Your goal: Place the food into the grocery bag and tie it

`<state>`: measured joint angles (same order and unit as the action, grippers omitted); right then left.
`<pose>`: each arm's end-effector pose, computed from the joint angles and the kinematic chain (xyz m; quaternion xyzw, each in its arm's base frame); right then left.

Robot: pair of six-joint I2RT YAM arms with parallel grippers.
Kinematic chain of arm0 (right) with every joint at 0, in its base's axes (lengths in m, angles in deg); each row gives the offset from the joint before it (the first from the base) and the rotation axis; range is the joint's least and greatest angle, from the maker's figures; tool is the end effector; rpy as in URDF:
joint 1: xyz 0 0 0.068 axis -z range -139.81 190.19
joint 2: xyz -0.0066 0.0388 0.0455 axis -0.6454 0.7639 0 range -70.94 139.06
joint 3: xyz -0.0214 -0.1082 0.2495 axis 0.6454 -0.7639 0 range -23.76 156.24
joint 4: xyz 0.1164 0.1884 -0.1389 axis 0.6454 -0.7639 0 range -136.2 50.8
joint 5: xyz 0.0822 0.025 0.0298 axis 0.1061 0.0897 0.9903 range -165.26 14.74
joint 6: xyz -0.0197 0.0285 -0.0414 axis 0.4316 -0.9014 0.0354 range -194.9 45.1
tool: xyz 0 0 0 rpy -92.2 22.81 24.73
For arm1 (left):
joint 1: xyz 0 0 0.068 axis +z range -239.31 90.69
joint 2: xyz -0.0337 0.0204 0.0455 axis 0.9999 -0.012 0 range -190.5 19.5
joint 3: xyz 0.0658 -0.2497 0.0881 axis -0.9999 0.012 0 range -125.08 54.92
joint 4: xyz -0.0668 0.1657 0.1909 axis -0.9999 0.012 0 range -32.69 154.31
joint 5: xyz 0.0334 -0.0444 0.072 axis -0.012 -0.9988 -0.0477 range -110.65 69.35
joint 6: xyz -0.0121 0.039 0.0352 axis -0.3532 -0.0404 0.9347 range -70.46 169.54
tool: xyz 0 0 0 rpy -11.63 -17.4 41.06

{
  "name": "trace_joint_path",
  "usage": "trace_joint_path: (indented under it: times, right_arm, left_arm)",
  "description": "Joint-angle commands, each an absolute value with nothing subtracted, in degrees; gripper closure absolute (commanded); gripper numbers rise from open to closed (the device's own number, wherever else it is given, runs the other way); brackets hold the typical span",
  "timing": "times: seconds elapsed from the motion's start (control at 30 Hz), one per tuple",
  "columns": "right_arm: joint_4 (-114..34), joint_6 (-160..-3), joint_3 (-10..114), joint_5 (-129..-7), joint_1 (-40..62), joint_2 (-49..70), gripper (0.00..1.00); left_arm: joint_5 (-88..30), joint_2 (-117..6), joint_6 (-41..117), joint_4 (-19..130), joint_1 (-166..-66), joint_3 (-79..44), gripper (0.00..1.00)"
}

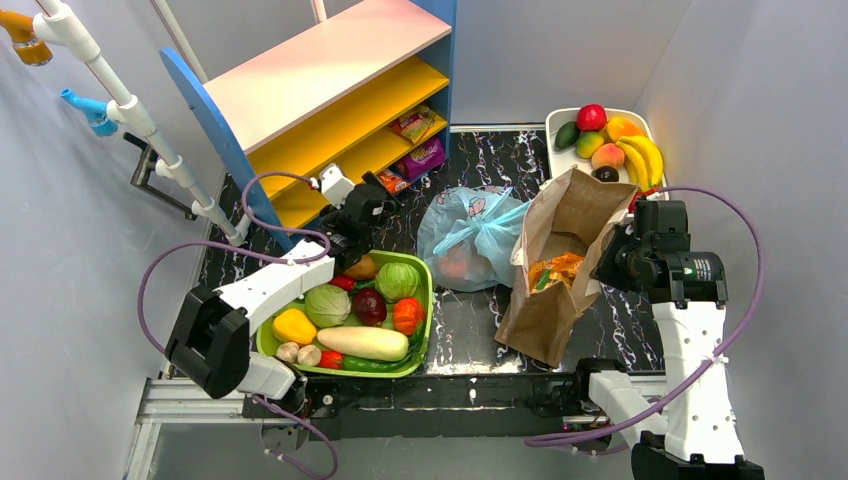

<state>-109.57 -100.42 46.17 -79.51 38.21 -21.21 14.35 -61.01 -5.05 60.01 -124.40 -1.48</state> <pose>0.1287 0.0017 0.3716 0.2040 0.9173 0.0470 0.3389 0.2709 -0.1653 0.2821 -0.2929 0.7739 -0.1707 0.5349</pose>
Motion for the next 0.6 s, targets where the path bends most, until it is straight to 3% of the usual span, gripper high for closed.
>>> trace_joint_path:
  times: [0.0,0.2,0.57]
  right_arm:
    - [-109.6,-100.4,45.3,-78.9,37.8,-21.8,0.99]
    - [-109.6,-100.4,45.2,-79.2,37.7,-22.0,0.99]
    - [-110.2,-100.1,44.9,-80.6,37.6,-22.6,0.99]
  left_arm:
    - [16.2,-60.1,-10.6,45.5,-122.7,4.1,0.11]
    - [13.2,-65.1,-14.2,39.9,-120.8,6.2,0.11]
    - [11.9,-75.5,-15.9,43.4,-118.7,-1.3,0.1]
